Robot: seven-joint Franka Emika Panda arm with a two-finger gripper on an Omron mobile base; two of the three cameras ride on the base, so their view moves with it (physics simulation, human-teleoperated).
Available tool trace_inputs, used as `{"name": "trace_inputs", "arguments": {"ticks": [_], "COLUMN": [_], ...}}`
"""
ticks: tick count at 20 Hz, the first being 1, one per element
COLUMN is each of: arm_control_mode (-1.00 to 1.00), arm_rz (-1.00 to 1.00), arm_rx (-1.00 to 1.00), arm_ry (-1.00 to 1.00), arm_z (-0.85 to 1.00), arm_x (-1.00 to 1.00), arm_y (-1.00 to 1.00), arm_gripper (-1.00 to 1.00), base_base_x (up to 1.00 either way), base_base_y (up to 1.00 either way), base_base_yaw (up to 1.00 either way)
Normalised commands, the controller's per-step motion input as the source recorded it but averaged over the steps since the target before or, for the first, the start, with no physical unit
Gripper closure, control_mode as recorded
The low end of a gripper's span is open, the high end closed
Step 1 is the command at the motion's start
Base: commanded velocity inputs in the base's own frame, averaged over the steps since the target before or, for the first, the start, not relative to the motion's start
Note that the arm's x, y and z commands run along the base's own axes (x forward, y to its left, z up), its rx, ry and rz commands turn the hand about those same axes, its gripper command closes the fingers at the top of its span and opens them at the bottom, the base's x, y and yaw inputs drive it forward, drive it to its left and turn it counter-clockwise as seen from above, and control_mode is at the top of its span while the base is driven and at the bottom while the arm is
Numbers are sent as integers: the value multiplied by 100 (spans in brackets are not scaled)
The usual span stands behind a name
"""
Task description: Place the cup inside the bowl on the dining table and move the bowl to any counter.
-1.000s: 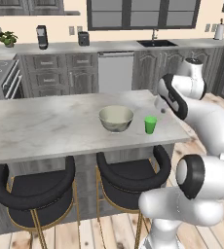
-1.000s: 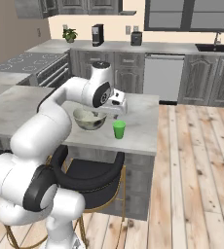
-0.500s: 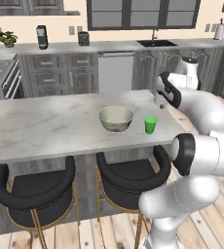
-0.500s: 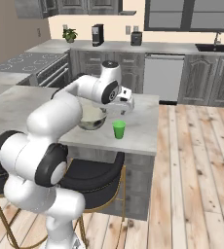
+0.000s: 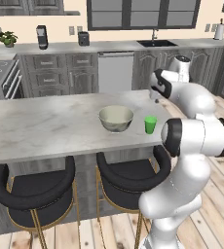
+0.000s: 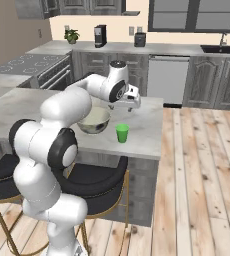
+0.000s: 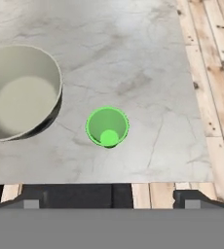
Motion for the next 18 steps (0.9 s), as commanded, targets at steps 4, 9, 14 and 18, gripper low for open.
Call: {"name": "trace_inputs", "arguments": {"ticks": [4, 9, 14, 18], "arm_control_mode": [-100, -100, -100, -100], "arm_rz": [0, 0, 0, 0], "arm_rx": [0, 0, 0, 0], "arm_ry": [-8, -2, 0, 0], "arm_z": [-9, -9, -9, -26], "arm_x": [45, 18, 6, 4], "arm_y": [-6, -5, -5, -4], "arm_gripper": [-100, -100, -100, -100], "base_base_x": [0, 0, 0, 0], "base_base_y": [0, 0, 0, 0], "base_base_yaw": [0, 0, 0, 0]}}
